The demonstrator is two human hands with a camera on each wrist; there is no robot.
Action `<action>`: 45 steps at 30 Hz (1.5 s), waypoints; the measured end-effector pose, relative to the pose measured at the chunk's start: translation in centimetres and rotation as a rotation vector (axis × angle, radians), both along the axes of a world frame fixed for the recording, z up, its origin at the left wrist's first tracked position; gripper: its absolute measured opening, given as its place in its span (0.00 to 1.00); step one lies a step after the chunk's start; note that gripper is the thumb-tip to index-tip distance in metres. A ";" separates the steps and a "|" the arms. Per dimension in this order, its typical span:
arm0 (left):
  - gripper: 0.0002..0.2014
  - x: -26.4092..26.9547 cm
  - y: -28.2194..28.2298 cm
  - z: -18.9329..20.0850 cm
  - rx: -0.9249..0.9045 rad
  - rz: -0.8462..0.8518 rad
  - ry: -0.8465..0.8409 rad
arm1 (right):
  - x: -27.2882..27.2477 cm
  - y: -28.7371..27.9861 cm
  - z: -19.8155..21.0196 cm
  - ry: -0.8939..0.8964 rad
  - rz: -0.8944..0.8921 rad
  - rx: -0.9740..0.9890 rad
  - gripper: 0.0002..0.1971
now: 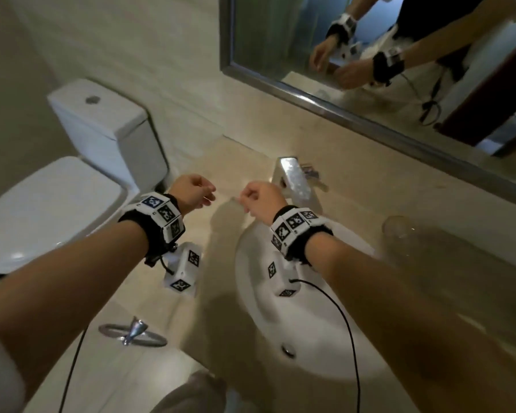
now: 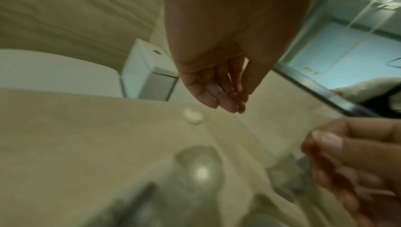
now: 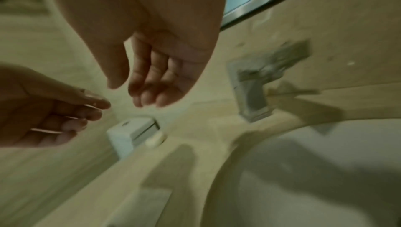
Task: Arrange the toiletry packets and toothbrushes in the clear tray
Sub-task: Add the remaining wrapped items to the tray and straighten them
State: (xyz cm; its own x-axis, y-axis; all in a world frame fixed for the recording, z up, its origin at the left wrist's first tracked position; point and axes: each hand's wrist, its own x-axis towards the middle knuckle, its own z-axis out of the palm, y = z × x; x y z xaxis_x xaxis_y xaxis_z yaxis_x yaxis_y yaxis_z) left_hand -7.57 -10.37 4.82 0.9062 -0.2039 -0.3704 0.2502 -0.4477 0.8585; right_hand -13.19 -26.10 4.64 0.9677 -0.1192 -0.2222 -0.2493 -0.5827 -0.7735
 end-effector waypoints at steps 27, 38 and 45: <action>0.07 -1.1 8.4 -10.0 0.092 -0.086 0.411 | 2.4 8.0 -9.9 0.424 0.514 -0.732 0.17; 0.07 -0.9 4.3 -7.3 0.163 -0.209 0.335 | 2.2 3.9 -5.9 0.202 0.097 0.014 0.15; 0.24 -0.3 -2.3 -2.2 -0.164 -0.044 0.390 | 1.3 -1.0 -0.6 0.016 0.015 0.136 0.18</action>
State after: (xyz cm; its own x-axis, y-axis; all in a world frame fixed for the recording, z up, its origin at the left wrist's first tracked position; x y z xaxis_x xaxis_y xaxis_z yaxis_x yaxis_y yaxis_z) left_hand -7.86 -12.68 2.61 0.6938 -0.3238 -0.6433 0.5542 -0.3305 0.7640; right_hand -11.91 -27.09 4.05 0.9653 -0.0729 -0.2508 -0.2545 -0.4768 -0.8413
